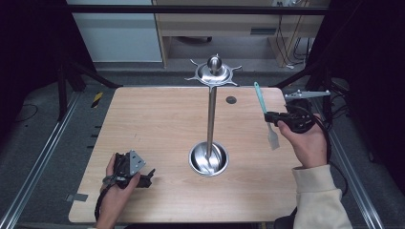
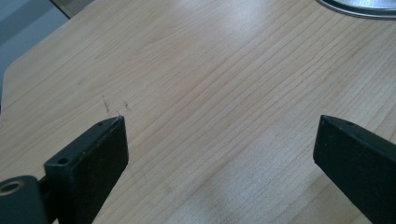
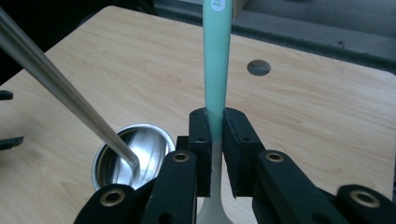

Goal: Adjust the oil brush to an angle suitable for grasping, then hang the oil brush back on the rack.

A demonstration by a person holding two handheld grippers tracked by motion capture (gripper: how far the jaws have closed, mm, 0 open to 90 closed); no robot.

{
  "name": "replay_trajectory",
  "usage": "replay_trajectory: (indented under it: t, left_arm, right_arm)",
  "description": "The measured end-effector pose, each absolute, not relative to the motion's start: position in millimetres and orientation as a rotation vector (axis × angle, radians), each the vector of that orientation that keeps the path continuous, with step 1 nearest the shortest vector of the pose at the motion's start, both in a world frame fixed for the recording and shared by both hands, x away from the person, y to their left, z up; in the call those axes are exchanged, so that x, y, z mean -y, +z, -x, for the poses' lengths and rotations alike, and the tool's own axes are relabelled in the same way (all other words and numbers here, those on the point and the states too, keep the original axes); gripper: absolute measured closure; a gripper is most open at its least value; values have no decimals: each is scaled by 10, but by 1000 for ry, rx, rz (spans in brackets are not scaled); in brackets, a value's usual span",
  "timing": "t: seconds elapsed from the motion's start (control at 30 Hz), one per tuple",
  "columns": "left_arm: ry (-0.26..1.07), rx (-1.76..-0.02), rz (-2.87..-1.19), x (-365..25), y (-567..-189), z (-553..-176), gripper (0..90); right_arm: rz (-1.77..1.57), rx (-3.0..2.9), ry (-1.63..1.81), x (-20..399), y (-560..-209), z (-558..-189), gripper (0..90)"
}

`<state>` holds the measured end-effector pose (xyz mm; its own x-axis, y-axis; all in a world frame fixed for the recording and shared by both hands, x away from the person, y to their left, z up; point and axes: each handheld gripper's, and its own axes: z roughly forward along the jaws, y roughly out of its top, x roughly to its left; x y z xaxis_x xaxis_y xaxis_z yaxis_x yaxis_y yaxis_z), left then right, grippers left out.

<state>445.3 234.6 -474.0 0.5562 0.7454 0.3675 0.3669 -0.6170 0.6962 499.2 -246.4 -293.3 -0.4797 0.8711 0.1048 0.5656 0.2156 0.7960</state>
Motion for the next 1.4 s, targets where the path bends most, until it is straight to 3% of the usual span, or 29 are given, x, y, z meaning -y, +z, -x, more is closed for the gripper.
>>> replay_trajectory:
  t: [1.4]
  left_arm:
    - [873, -919, -2170, -2427, -4682, -4446, 29]
  right_arm:
    - [-1130, -1928, 1484, 2438, -2750, -4392, 823]
